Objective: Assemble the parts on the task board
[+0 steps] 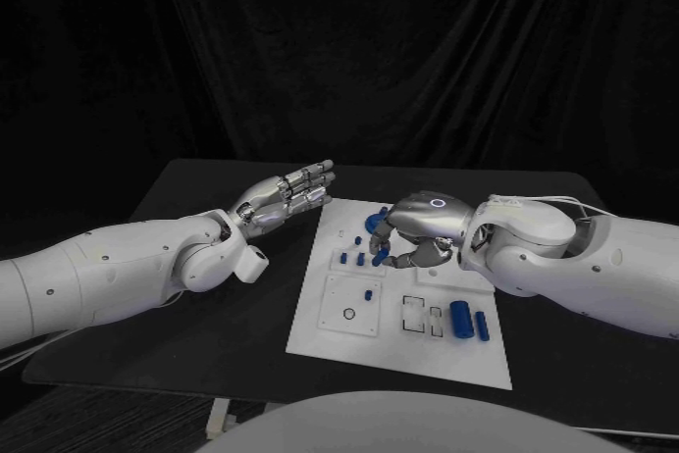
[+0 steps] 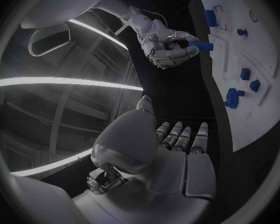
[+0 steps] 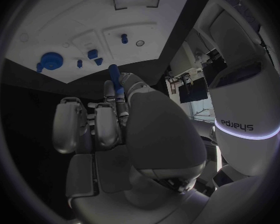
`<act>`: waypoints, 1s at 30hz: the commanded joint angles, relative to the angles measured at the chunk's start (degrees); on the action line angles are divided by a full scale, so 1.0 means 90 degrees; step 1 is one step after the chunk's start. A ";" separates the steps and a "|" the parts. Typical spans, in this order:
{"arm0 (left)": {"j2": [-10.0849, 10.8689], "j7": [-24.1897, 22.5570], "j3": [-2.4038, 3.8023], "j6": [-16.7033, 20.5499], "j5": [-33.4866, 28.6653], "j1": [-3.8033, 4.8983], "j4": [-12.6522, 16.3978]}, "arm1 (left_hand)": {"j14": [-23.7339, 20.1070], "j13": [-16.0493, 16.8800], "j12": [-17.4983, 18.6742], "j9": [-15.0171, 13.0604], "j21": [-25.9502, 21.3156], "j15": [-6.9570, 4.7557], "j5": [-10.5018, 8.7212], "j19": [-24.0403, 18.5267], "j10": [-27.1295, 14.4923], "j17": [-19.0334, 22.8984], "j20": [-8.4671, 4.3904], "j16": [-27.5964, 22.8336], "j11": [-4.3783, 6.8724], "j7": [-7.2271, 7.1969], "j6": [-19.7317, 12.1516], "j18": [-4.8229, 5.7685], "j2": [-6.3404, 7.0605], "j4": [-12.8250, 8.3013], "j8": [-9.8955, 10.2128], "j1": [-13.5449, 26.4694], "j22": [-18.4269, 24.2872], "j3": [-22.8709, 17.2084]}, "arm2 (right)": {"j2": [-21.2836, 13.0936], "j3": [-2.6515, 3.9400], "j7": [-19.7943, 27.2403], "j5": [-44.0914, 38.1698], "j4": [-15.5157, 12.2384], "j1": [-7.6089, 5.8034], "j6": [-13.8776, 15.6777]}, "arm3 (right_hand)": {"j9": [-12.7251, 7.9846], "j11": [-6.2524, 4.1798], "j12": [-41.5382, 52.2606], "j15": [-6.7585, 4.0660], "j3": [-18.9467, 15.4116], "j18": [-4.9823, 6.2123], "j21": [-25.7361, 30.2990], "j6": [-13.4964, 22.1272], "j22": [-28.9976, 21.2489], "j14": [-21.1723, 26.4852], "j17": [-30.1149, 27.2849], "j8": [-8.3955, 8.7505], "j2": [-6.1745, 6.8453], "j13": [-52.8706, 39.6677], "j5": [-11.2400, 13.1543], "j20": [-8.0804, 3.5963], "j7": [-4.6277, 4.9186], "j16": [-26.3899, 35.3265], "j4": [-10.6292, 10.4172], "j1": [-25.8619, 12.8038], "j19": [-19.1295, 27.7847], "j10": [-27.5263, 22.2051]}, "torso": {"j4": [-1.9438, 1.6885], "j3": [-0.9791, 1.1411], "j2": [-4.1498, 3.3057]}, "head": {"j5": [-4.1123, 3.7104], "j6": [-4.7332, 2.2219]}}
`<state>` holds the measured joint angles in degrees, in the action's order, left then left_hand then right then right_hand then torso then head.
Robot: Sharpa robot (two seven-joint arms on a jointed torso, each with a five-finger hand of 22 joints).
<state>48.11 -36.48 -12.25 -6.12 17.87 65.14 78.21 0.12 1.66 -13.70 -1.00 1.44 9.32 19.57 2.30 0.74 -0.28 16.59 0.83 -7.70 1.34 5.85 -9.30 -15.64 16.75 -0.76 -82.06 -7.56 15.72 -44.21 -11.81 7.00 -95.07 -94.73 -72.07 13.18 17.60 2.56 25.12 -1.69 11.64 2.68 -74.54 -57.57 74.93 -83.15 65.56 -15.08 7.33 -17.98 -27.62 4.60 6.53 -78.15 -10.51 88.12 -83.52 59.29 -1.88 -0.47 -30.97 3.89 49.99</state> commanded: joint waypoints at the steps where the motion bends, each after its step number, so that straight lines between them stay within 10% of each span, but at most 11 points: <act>1: 0.0007 -0.0130 0.0007 -0.0024 -0.0056 -0.0010 -0.0004 | 0.0007 0.0005 -0.0003 -0.0005 0.0031 -0.0054 0.0006 0.0005 -0.0001 0.0008 0.0011 -0.0023 -0.0004 0.0038 0.0015 0.0064 -0.0008 0.0001 -0.0036 0.0046 0.0009 0.0037 | 0.0161 0.0004 -0.0089 -0.0037 -0.0017 0.0030 -0.0202 | 0.0008 0.0004 0.0029 0.0014 0.0044 0.0080 -0.0040 0.0062 0.1176 -0.0047 0.0013 0.0010 0.0011 -0.0006 0.0035 -0.0008 -0.0005 -0.0026 -0.0003 0.0058 0.0006 0.0038 | 0.0002 -0.0001 -0.0004 | 0.0114 0.0001; 30: 0.0160 -0.0355 0.0007 -0.0045 -0.0055 -0.0016 0.0119 | 0.0025 0.0019 -0.0130 -0.0040 0.0042 -0.0068 0.0044 0.0008 0.0072 -0.0003 0.0019 0.0016 -0.0002 0.0456 0.0336 0.0042 -0.0096 0.0003 -0.0087 0.0111 0.0012 -0.0026 | 0.0764 0.0004 -0.0366 -0.0785 -0.0005 0.0738 -0.0324 | 0.0009 0.0008 0.0007 0.0017 0.0072 0.0090 0.0002 0.0147 0.1162 -0.0042 -0.0020 0.0054 0.0055 0.0006 0.0068 -0.0005 0.0004 -0.0011 0.0009 0.0037 0.0023 0.0050 | 0.0007 -0.0006 0.0021 | 0.0533 0.0001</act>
<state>49.71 -38.36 -12.25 -6.12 17.87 65.08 79.24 0.33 1.79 -14.64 -1.31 1.44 9.10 19.70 2.30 1.03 -0.28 16.59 0.83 -7.79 5.17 8.85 -9.30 -16.25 16.75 -1.44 -81.47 -7.52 15.71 -37.27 -11.82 5.59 -99.70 -94.68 -65.66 10.39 17.66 2.58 25.06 -1.69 11.95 2.68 -74.54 -56.61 74.91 -83.16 65.39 -14.85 7.56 -17.87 -27.40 4.60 6.64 -78.15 -10.52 88.35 -83.52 59.27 -1.88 -0.51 -30.88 8.61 49.99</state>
